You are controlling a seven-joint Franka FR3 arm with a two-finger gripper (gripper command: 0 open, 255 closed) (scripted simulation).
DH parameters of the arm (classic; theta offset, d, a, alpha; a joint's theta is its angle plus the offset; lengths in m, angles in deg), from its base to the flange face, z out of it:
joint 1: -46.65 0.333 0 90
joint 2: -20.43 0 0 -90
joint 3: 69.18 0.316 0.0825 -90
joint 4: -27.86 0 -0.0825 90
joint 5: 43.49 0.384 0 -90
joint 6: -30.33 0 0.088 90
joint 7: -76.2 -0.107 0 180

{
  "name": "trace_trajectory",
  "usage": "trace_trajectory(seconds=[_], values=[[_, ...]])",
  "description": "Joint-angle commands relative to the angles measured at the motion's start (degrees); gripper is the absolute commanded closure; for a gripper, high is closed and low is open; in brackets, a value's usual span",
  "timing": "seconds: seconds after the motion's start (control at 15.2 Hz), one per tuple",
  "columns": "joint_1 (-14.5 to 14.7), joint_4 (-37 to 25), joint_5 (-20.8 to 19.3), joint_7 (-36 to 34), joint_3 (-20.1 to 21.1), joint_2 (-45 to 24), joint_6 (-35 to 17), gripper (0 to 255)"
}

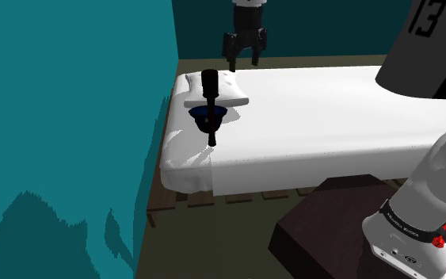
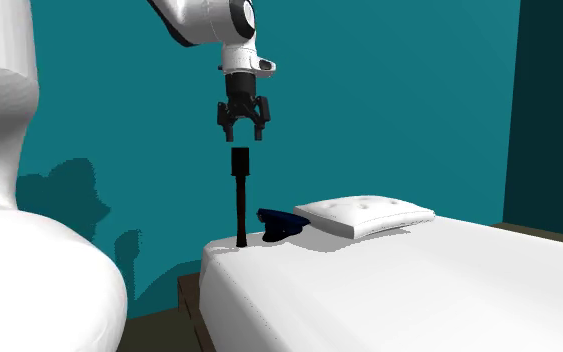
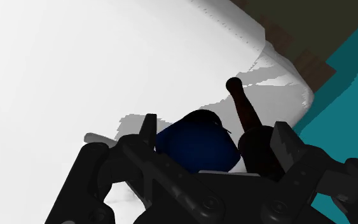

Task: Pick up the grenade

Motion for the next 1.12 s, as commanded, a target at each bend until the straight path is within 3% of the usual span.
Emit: trace_trajectory(seconds=[0.0, 0.4, 0.46, 0.92, 1.06], values=[[1.2, -6.3, -2.1, -2.1, 1.2, -5.0, 1.7, 0], [7.5, -31.5, -10.0, -6.4, 2.8, -23.1, 10.2, 0], [8.0, -33.3, -10.4, -6.4, 2.7, -24.3, 10.9, 0], [6.7, -23.3, -9.5, -6.9, 2.6, -21.6, 3.5, 0], [6.7, -23.3, -9.5, -6.9, 2.6, -21.6, 3.5, 0]])
